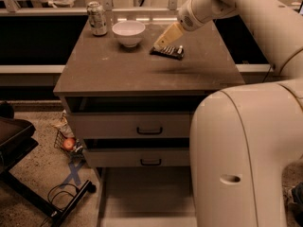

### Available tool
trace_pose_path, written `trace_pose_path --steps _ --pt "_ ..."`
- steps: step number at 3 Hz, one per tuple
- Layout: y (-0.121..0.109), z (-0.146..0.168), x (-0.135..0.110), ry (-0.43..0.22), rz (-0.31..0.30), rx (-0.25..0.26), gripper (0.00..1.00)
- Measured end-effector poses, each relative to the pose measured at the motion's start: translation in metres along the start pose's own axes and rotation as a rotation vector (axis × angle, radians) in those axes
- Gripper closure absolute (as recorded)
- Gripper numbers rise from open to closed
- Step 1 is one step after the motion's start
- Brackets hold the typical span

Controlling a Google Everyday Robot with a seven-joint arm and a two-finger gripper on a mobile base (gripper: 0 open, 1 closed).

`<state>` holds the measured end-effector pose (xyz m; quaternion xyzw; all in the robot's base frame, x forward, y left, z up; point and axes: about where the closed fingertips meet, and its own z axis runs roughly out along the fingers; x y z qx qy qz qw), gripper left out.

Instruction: Pick rxbar chocolate from bottom drawer and place on counter

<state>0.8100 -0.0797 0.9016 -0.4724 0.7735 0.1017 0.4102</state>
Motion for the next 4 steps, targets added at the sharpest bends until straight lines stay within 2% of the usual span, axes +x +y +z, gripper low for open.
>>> trace_pose_path --steps 1,2,3,4 --pt "-0.005 -0.021 -0.023 -0.004 -0.037 0.024 0.00" --pt "-0.009 -0.073 -0.067 -0.015 -0.108 0.079 0.00" --pt "-0.008 -0.153 -0.112 -0.095 -0.199 0.178 0.00" --pt "-0.005 -0.196 -0.123 -0.169 -0.222 0.251 0.00"
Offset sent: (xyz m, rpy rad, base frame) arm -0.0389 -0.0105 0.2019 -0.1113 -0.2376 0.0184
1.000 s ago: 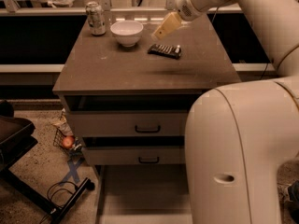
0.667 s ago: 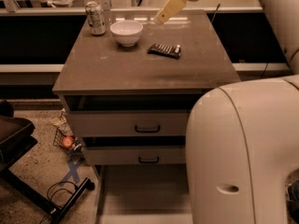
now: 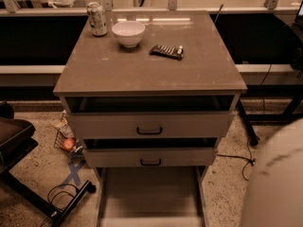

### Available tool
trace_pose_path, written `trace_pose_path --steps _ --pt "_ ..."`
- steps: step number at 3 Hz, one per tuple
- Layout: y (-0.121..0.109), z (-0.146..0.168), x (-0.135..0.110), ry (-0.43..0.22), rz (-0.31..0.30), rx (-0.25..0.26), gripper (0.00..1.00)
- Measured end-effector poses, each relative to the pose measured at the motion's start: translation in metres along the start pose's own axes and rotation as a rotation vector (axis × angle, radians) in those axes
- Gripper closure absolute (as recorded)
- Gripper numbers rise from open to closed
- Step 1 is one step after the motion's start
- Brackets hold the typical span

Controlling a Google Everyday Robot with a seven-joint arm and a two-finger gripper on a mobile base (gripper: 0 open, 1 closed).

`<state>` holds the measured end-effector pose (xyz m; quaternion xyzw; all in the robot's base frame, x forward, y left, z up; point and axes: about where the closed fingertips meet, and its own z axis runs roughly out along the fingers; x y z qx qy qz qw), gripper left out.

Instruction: Pick rxbar chocolate from bottom drawer and place on counter

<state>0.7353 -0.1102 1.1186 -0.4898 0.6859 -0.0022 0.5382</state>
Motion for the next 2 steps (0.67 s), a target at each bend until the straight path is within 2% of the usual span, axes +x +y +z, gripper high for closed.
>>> trace_pose_path --steps 1,2 --pt "0.001 -0.056 -0.008 -0.085 -0.010 0.129 0.00" --pt "0.017 -0.073 -0.012 -0.080 -0.024 0.205 0.00"
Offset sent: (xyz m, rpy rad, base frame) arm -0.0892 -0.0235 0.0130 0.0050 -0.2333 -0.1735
